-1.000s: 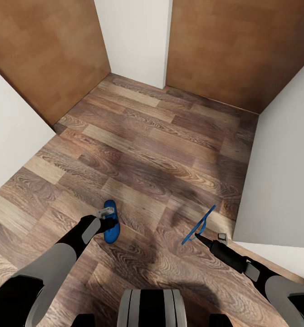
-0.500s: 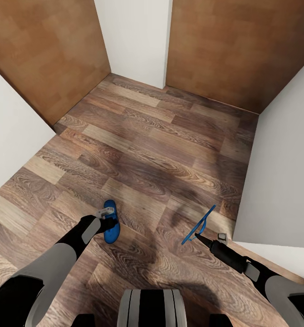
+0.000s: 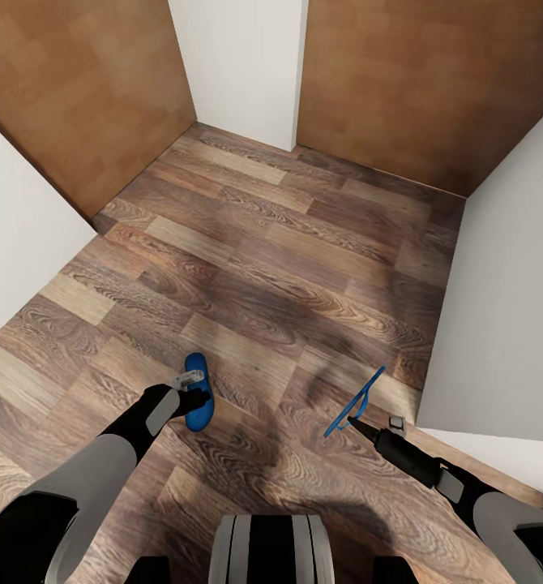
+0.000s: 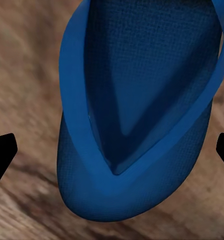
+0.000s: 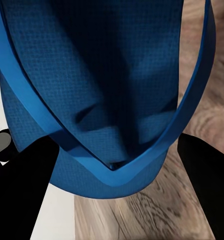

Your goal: In the bedroom, move the book from the bed onto either nightstand, and place the two sandals side by side next to the bed.

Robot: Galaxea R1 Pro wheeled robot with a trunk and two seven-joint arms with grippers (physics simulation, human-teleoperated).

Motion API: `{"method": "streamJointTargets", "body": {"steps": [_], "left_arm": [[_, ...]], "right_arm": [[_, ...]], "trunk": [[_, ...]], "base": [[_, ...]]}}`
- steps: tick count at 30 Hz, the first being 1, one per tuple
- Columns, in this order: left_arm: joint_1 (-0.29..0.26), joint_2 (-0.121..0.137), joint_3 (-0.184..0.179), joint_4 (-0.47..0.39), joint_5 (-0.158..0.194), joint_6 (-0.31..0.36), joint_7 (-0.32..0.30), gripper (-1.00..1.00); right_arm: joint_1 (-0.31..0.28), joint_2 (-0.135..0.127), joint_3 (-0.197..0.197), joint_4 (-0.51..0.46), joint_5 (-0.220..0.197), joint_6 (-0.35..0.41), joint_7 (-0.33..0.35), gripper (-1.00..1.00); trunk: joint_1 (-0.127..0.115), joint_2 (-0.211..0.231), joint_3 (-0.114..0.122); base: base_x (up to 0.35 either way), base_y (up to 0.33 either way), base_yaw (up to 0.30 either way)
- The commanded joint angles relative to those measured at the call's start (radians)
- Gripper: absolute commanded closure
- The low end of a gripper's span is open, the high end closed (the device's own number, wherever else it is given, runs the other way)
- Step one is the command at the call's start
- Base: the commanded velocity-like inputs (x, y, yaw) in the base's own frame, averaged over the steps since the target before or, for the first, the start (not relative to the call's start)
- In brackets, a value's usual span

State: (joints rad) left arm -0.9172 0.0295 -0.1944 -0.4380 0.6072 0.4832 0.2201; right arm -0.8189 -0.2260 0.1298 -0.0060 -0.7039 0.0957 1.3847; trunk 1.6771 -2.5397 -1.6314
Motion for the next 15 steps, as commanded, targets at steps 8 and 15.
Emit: {"method": "streamJointTargets", "body": {"steps": [8, 15], "left_arm": [[0.0, 0.001, -0.008, -0.002, 0.01, 0.003, 0.009, -1.0], [0.0, 0.001, -0.008, -0.002, 0.01, 0.003, 0.01, -1.0]], "right_arm": [[0.0, 0.0, 0.008, 0.0, -0.01, 0.01, 0.003, 1.0], [0.0, 0.001, 0.008, 0.0, -0.01, 0.01, 0.003, 1.0]], "trunk": [[0.0, 0.0, -0.001], [0.0, 0.0, -0.001]], "base": [[0.0, 0.0, 0.0], [0.0, 0.0, 0.0]]}}
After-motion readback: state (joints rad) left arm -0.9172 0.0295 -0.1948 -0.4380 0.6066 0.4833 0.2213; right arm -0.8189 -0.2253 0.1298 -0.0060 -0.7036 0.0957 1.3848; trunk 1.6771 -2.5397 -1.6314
